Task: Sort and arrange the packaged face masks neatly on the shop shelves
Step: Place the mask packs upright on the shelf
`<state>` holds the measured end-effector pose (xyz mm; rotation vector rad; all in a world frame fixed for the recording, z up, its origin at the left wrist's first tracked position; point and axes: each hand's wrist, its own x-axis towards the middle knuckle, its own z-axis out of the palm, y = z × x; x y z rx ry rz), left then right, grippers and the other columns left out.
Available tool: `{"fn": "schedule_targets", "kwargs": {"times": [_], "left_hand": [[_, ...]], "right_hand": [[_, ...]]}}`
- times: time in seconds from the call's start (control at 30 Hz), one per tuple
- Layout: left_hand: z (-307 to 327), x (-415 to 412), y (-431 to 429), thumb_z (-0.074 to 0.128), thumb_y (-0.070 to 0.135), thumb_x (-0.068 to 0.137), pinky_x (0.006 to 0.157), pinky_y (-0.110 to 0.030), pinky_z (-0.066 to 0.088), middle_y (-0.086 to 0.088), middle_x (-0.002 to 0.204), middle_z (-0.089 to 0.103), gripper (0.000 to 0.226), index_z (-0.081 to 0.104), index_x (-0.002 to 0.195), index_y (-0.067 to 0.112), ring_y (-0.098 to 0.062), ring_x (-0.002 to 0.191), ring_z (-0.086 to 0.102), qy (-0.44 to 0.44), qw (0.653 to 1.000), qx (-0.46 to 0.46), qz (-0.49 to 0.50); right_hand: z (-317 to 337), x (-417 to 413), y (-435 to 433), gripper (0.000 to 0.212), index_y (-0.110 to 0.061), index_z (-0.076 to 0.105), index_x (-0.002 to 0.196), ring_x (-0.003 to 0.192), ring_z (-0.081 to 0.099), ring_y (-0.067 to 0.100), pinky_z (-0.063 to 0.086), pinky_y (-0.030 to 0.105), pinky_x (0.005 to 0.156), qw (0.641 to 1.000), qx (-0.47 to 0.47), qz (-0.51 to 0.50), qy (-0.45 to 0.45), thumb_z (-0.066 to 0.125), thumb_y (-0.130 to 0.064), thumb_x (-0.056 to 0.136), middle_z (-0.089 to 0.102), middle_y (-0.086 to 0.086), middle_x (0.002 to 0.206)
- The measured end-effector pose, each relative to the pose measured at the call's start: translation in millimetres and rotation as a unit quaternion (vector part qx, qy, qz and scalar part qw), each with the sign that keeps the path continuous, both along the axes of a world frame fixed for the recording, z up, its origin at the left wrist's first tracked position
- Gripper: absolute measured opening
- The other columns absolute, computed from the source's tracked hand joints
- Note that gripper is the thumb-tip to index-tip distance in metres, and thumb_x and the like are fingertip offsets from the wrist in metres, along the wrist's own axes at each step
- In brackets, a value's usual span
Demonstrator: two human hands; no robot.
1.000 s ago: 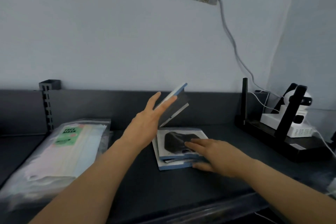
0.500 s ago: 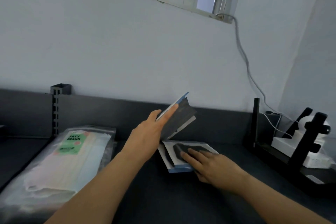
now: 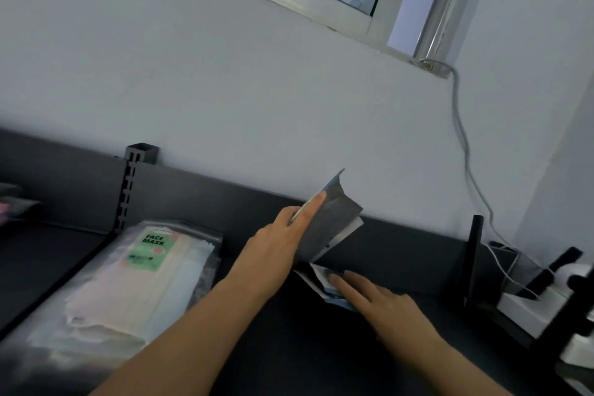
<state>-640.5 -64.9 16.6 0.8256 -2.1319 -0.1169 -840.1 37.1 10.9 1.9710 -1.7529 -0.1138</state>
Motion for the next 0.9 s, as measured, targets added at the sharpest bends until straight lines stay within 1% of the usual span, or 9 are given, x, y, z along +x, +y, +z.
{"fn": "schedule_targets", "kwargs": {"times": [0.1, 0.23, 0.33, 0.4, 0.5, 0.6, 0.73, 0.83, 0.9], "left_hand": [[4, 2, 4, 0.047, 0.002, 0.089, 0.063, -0.024, 0.034, 0.009, 0.147, 0.021, 0.102, -0.033, 0.126, 0.053, -0.013, 0.073, 0.046, 0.016, 1.0, 0.012, 0.0], [1, -1, 4, 0.05, -0.002, 0.086, 0.065, -0.027, 0.035, 0.009, 0.153, 0.004, 0.103, -0.032, 0.13, 0.044, -0.017, 0.071, 0.044, 0.058, 0.998, 0.021, 0.01], [3, -2, 4, 0.043, 0.009, 0.095, 0.086, -0.031, 0.04, 0.011, 0.149, 0.014, 0.083, -0.015, 0.143, 0.044, -0.025, 0.111, 0.05, 0.188, 0.973, 0.13, -0.043], [4, -5, 2, 0.036, 0.005, 0.096, 0.092, -0.028, 0.037, 0.006, 0.152, 0.012, 0.076, -0.011, 0.141, 0.044, -0.017, 0.117, 0.043, 0.234, 0.963, 0.124, -0.05], [1, -7, -3, 0.034, -0.002, 0.095, 0.086, -0.022, 0.032, -0.005, 0.149, 0.02, 0.075, -0.008, 0.146, 0.033, -0.007, 0.101, 0.037, 0.272, 0.951, 0.135, -0.061], [-5, -11, -4, 0.035, -0.004, 0.094, 0.081, -0.021, 0.036, 0.002, 0.144, 0.023, 0.076, -0.005, 0.148, 0.031, -0.003, 0.089, 0.041, 0.243, 0.962, 0.109, -0.066], [-8, -16, 1, 0.034, 0.003, 0.096, 0.062, -0.021, 0.045, 0.021, 0.133, 0.023, 0.072, 0.0, 0.147, 0.04, -0.003, 0.076, 0.05, 0.214, 0.964, 0.14, -0.079], [-6, -15, 2, 0.042, 0.004, 0.094, 0.077, -0.028, 0.049, 0.008, 0.148, 0.018, 0.074, 0.0, 0.15, 0.029, -0.017, 0.091, 0.054, 0.194, 0.972, 0.114, -0.068], [-6, -13, 4, 0.051, 0.015, 0.094, 0.09, -0.022, 0.039, 0.013, 0.148, 0.018, 0.079, -0.003, 0.149, 0.033, -0.004, 0.106, 0.045, 0.189, 0.972, 0.103, -0.094]], "right_hand": [[4, 0, 13, 0.149, -0.025, 0.008, 0.15, 0.055, 0.064, 0.012, 0.036, 0.019, 0.028, 1.0, -0.004, -0.015, 0.017, 0.084, -0.013, 0.023, 0.061, 0.006, 0.128], [21, -6, 36, 0.146, -0.025, 0.005, 0.149, 0.049, 0.059, 0.011, 0.023, 0.016, 0.032, 0.999, -0.021, -0.042, -0.002, 0.078, -0.003, 0.025, 0.045, 0.008, 0.142], [38, -13, 52, 0.144, -0.037, -0.004, 0.148, 0.051, 0.059, 0.01, 0.027, 0.016, 0.038, 0.995, -0.066, -0.051, -0.053, 0.077, -0.003, 0.035, 0.035, -0.003, 0.147], [44, -19, 59, 0.124, -0.055, -0.015, 0.14, 0.081, 0.066, 0.018, 0.051, 0.027, 0.062, 0.983, -0.121, -0.008, -0.134, 0.068, -0.001, 0.066, 0.019, -0.02, 0.148], [56, -27, 64, 0.106, -0.056, 0.001, 0.138, 0.118, 0.046, 0.007, 0.034, 0.022, 0.099, 0.913, -0.249, 0.026, -0.322, 0.059, 0.009, 0.076, 0.03, -0.027, 0.136], [64, -25, 60, 0.104, -0.045, 0.001, 0.14, 0.117, 0.038, 0.006, 0.03, 0.023, 0.099, 0.86, -0.294, -0.006, -0.416, 0.061, 0.013, 0.078, 0.033, -0.015, 0.132], [49, -6, 46, 0.103, -0.045, 0.006, 0.145, 0.117, 0.037, -0.005, 0.031, 0.019, 0.1, 0.857, -0.287, -0.015, -0.427, 0.056, 0.015, 0.077, 0.035, -0.012, 0.141], [30, 19, 36, 0.102, -0.063, 0.004, 0.134, 0.099, 0.045, -0.008, 0.039, 0.019, 0.091, 0.863, -0.286, -0.008, -0.417, 0.048, 0.012, 0.081, 0.036, -0.037, 0.124], [19, 33, 31, 0.103, -0.073, -0.002, 0.125, 0.084, 0.051, 0.002, 0.045, 0.023, 0.082, 0.852, -0.285, -0.022, -0.438, 0.045, 0.009, 0.085, 0.031, -0.05, 0.106]]}}
